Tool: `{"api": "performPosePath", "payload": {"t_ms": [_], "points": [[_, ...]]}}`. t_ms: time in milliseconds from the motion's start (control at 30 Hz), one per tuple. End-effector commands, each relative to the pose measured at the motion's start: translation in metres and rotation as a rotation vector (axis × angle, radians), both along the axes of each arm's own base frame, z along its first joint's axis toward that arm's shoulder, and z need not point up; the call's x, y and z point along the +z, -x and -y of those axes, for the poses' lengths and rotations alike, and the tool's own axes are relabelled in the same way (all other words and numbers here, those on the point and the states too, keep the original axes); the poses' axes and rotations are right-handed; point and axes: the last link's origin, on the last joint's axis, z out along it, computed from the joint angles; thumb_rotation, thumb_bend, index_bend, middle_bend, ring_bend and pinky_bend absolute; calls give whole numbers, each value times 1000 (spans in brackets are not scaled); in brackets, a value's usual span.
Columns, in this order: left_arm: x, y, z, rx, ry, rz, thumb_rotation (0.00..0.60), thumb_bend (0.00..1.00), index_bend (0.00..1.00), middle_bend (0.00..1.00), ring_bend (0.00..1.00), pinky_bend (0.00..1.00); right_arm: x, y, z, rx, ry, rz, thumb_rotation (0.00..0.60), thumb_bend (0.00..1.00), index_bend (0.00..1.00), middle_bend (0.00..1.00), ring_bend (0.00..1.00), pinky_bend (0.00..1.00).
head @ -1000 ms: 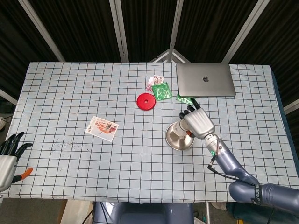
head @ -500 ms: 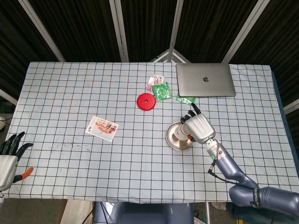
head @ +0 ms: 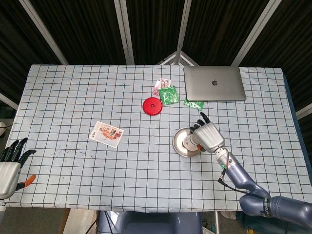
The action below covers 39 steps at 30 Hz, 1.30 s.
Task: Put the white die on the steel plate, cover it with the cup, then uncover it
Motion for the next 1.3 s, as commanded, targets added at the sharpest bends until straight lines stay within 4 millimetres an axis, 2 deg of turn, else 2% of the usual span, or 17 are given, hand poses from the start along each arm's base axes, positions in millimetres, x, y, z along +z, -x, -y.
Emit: {"api": "performPosePath", "payload": {"t_ms": [33,500,900,1300], "points": [[0,0,0,1,0,-1,600,275,252,0,0,128,-2,1,0,1,-4,1,600,376,501,474,251,22],[0,1,-1,7,-3,-4,600,276,254,0,0,128,-22,2,8,-5,-14,19,600,376,509,474,251,22],[0,1,-1,6,0,-9,600,276,254,0,0,128,-30,-15,18,29,1,82,600,378,514,474,251,22],[0,2,-1,10,-1,-7,600,275,255,0,0,128,-36,-21,25,37,59,118,600,384,518,474,251,22]]}}
